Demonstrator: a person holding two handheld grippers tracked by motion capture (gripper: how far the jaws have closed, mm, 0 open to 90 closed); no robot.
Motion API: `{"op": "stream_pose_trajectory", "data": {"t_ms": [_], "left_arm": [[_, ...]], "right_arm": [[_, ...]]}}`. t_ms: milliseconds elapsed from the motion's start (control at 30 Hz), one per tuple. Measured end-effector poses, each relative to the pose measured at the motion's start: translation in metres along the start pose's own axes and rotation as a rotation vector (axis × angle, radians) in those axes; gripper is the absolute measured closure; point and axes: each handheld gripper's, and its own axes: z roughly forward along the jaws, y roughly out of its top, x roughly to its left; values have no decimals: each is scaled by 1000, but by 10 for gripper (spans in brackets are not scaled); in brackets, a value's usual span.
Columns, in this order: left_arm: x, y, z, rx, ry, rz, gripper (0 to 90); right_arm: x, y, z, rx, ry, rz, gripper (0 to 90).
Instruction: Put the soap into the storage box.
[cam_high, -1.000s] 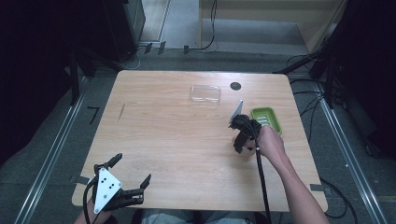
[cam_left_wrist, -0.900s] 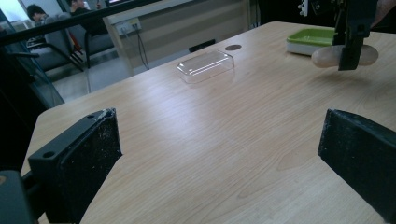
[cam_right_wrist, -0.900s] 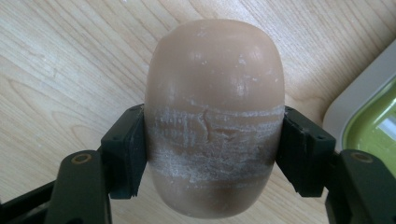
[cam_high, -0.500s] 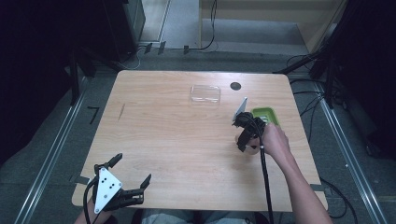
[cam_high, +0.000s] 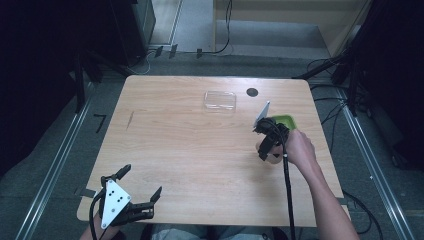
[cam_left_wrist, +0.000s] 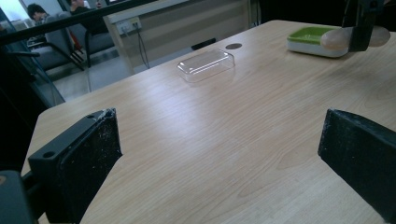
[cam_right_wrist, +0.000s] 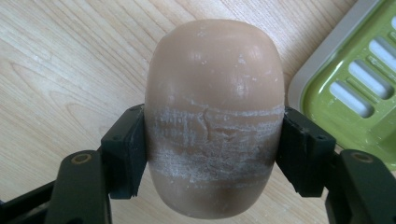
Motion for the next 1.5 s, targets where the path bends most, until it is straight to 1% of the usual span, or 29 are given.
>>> {"op": "stream_pose_trajectory", "data": {"t_ms": [133, 167, 267, 833, 1000, 1200, 1433, 1500], "left_arm": [[0, 0, 0, 1, 1, 0, 0], [0, 0, 0, 1, 2, 0, 0], [0, 0, 0, 2, 0, 2, 0], [0, 0, 0, 0, 0, 1, 0], [0, 0, -1, 0, 1, 0, 0], [0, 0, -1, -2, -1, 1, 0], [0, 0, -1, -2, -1, 0, 0], [0, 0, -1, -2, -3, 1, 0]], "right_arm": [[-3, -1, -2, -5, 1, 3, 333], [-4, -1, -4, 2, -4, 1, 334], [-6, -2, -5, -6, -1, 5, 334], [-22, -7, -16, -30, -3, 39, 334], [-26, -7, -17, -31, -3, 52, 333], [-31, -7, -18, -40, -4, 57, 334], [-38, -5, -19, -48, -5, 78, 334], [-40, -5, -19, -48, -4, 75, 334]]}}
